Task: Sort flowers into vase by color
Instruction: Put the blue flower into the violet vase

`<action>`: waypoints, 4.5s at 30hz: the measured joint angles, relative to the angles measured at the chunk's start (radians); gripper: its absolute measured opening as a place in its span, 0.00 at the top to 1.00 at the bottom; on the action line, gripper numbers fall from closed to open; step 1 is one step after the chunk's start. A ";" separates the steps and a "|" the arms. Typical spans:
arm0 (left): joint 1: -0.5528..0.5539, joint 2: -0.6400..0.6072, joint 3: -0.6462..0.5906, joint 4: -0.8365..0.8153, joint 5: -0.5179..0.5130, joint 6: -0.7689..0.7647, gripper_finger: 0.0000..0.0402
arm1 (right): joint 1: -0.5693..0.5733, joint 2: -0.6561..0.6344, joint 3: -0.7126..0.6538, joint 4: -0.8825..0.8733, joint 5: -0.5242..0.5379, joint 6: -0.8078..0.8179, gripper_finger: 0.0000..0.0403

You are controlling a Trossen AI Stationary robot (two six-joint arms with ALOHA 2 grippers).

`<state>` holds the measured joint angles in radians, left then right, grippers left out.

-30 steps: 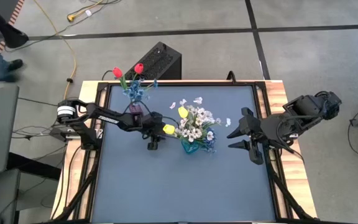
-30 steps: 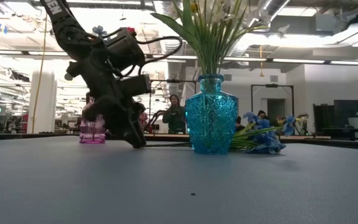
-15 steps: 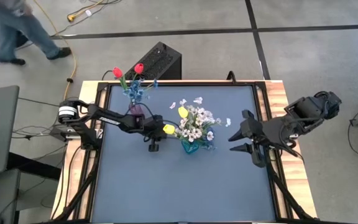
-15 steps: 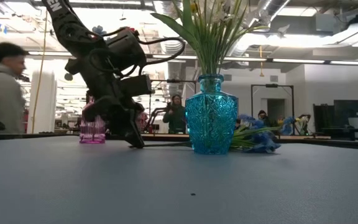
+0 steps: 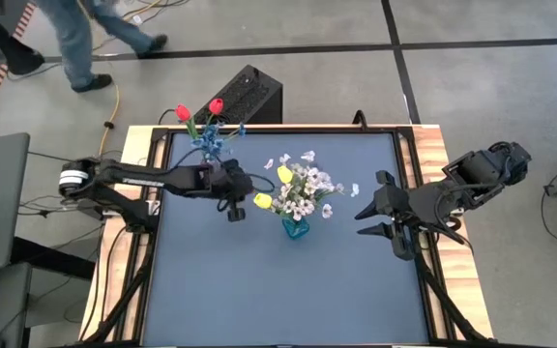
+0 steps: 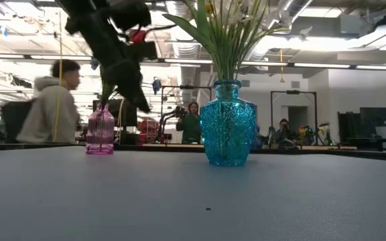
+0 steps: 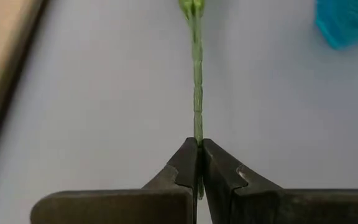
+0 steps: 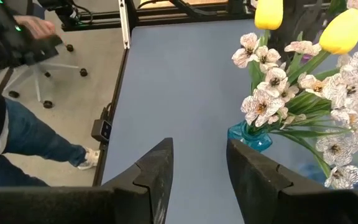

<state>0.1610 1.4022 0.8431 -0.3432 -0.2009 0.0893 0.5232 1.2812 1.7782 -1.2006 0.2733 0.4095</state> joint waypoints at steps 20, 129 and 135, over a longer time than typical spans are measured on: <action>-0.035 -0.126 0.455 -0.230 -0.415 0.100 1.00 | -0.002 0.000 0.000 0.022 0.069 -0.051 0.56; -0.173 -0.306 0.145 0.723 0.161 -0.229 0.37 | -0.475 0.404 0.000 0.838 -0.219 -0.320 0.93; -0.172 -0.310 0.145 0.695 0.160 -0.233 0.41 | -0.476 0.410 0.000 0.817 -0.219 -0.320 0.93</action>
<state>-0.0113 1.0924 0.9882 0.3513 -0.0414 -0.1440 0.0467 1.6913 1.7782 -0.3836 0.0540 0.0895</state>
